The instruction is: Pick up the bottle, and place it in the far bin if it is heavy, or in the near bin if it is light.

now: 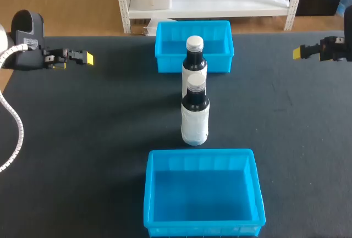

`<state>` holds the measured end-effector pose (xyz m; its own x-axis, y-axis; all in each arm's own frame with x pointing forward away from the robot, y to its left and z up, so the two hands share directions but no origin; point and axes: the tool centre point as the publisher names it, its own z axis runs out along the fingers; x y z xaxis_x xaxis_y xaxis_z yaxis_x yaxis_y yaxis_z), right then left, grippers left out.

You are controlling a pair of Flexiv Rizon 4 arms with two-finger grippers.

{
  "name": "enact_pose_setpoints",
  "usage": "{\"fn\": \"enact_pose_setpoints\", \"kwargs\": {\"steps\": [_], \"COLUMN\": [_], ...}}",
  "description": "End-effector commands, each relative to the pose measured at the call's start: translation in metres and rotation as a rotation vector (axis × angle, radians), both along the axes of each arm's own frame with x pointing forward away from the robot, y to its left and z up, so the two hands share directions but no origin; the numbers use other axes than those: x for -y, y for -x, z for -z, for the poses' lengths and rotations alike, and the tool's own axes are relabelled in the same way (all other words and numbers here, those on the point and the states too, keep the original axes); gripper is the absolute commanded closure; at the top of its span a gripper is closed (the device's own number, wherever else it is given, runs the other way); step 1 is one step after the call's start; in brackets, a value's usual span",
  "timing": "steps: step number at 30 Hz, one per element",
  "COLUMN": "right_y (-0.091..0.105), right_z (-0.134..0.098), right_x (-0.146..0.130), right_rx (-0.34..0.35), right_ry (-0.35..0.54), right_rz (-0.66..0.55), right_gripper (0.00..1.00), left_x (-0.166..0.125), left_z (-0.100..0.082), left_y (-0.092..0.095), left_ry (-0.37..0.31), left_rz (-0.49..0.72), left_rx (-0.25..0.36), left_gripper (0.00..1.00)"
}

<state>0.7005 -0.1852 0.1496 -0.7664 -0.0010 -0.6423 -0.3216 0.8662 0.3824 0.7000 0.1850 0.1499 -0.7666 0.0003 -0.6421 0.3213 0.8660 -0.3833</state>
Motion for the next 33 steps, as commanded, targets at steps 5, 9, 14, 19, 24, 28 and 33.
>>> {"fn": "enact_pose_setpoints", "kwargs": {"steps": [5,9,14,19,24,28,33], "right_y": [0.001,0.001,0.001,0.001,0.0,0.02,0.02], "right_z": [-0.001,-0.001,-0.001,-0.001,-0.014,-0.021,-0.021], "right_x": [0.0,0.0,0.0,0.0,0.009,0.013,0.013], "right_rx": [0.0,0.0,0.0,0.0,0.121,0.145,0.145], "right_ry": [0.001,0.001,0.001,0.001,0.151,0.287,0.287], "right_rz": [0.002,0.002,0.002,0.002,-0.533,-1.059,-1.059], "right_gripper": [0.0,0.0,0.0,0.0,0.0,0.0,0.0], "left_x": [0.0,0.0,0.0,0.0,0.0,0.0,0.0], "left_z": [0.0,0.0,0.0,0.0,0.0,0.0,0.0], "left_y": [0.0,0.0,0.0,0.0,0.0,0.0,0.0], "left_ry": [0.0,0.0,0.0,0.0,0.0,0.0,0.0], "left_rz": [0.0,0.0,0.0,0.0,0.0,0.0,0.0], "left_rx": [0.0,0.0,0.0,0.0,0.0,0.0,0.0], "left_gripper": [0.0,0.0,0.0,0.0,0.0,0.0,0.0]}}
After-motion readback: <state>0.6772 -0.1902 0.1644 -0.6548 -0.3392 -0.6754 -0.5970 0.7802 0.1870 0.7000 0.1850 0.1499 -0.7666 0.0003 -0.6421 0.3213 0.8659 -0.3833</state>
